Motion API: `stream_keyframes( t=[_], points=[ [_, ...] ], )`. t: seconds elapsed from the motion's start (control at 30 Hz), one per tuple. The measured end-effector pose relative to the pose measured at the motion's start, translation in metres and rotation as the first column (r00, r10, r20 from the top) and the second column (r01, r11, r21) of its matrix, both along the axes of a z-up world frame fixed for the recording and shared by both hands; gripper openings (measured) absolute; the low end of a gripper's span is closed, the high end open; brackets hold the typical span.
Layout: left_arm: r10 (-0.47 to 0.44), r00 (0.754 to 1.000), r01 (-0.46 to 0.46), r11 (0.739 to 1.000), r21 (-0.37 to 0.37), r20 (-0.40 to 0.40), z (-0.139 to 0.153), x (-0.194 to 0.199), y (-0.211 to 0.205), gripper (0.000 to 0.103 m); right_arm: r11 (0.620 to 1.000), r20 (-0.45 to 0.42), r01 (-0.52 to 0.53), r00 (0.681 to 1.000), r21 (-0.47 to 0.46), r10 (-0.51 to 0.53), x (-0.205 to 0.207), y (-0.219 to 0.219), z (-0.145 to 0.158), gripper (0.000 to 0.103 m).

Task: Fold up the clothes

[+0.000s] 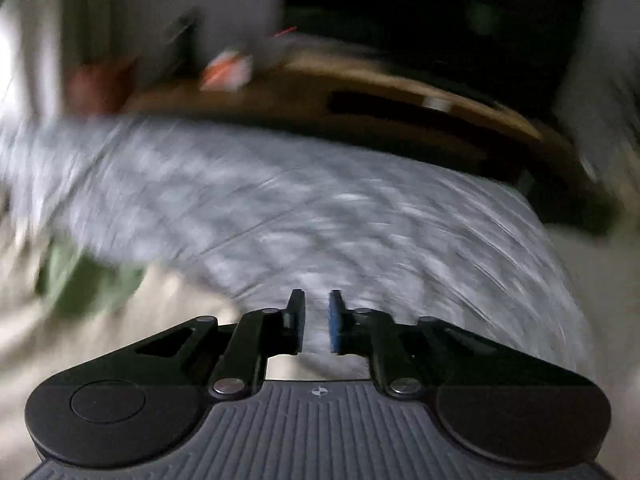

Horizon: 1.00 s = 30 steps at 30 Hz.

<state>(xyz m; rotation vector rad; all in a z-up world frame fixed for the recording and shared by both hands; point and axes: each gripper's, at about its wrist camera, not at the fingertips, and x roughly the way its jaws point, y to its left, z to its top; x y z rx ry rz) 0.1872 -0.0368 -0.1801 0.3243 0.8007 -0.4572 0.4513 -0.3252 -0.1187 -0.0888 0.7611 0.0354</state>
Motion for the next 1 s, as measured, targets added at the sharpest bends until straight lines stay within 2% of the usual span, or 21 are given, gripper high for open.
stream_keyframes(
  t=[0.03, 0.1, 0.17, 0.27, 0.3, 0.4, 0.43, 0.47, 0.53, 0.6, 0.73, 0.77, 0.83, 0.9, 1.0],
  points=[
    [0.000, 1.000, 0.000, 1.000, 0.001, 0.001, 0.000, 0.000, -0.001, 0.060, 0.996, 0.018, 0.068, 0.997, 0.063, -0.069, -0.010, -0.020, 0.005, 0.020],
    [-0.001, 1.000, 0.001, 1.000, 0.003, 0.002, 0.000, 0.001, -0.002, 0.059, 0.958, 0.026, 0.210, 0.975, 0.193, -0.219, -0.033, -0.064, 0.011, 0.022],
    [-0.001, 1.000, 0.001, 1.000, 0.006, 0.004, 0.000, 0.002, -0.003, 0.058, 0.884, -0.005, 0.342, 0.933, 0.318, -0.359, -0.060, -0.105, 0.009, 0.025],
    [-0.002, 1.000, 0.002, 1.000, 0.008, 0.006, 0.000, 0.004, -0.004, 0.058, 0.718, -0.081, 0.455, 0.868, 0.527, -0.490, -0.112, -0.154, -0.009, 0.025],
    [-0.001, 1.000, 0.001, 1.000, 0.006, 0.005, -0.001, 0.004, -0.002, 0.058, 0.656, -0.111, 0.463, 0.857, 0.596, -0.503, -0.130, -0.162, -0.016, 0.025],
    [0.002, 1.000, -0.002, 1.000, 0.004, 0.006, -0.001, 0.004, -0.004, 0.058, 0.467, -0.196, 0.420, 0.869, 0.778, -0.454, -0.170, -0.163, -0.043, 0.028],
    [0.002, 1.000, -0.002, 1.000, 0.005, 0.008, -0.001, 0.004, -0.004, 0.058, 0.399, -0.221, 0.406, 0.874, 0.822, -0.433, -0.182, -0.163, -0.052, 0.034],
    [0.000, 1.000, 0.000, 1.000, 0.006, 0.010, -0.001, 0.003, -0.006, 0.058, 0.365, -0.243, 0.409, 0.873, 0.837, -0.422, -0.189, -0.158, -0.060, 0.044],
    [-0.005, 1.000, 0.005, 1.000, 0.007, 0.013, -0.002, 0.003, -0.010, 0.058, 0.278, -0.287, 0.426, 0.859, 0.861, -0.425, -0.198, -0.153, -0.076, 0.053],
    [-0.012, 1.000, 0.012, 1.000, 0.008, 0.017, -0.001, 0.001, -0.013, 0.058, 0.163, -0.311, 0.422, 0.833, 0.892, -0.457, -0.199, -0.155, -0.089, 0.053],
    [-0.017, 1.000, 0.017, 1.000, 0.005, 0.019, -0.002, 0.002, -0.015, 0.058, 0.004, -0.337, 0.396, 0.785, 0.918, -0.520, -0.186, -0.162, -0.103, 0.056],
    [-0.017, 1.000, 0.017, 1.000, 0.003, 0.018, -0.002, 0.002, -0.015, 0.058, -0.015, -0.348, 0.400, 0.777, 0.916, -0.525, -0.181, -0.163, -0.107, 0.056],
    [-0.017, 1.000, 0.017, 1.000, 0.002, 0.019, -0.003, 0.003, -0.015, 0.059, 0.008, -0.351, 0.426, 0.755, 0.905, -0.554, -0.170, -0.164, -0.107, 0.056],
    [-0.018, 1.000, 0.018, 1.000, 0.002, 0.019, -0.003, 0.003, -0.015, 0.059, 0.003, -0.336, 0.414, 0.742, 0.910, -0.581, -0.163, -0.166, -0.107, 0.056],
    [-0.019, 1.000, 0.019, 1.000, 0.003, 0.019, -0.003, 0.003, -0.015, 0.059, 0.051, -0.318, 0.435, 0.730, 0.899, -0.604, -0.153, -0.167, -0.106, 0.054]
  ],
)
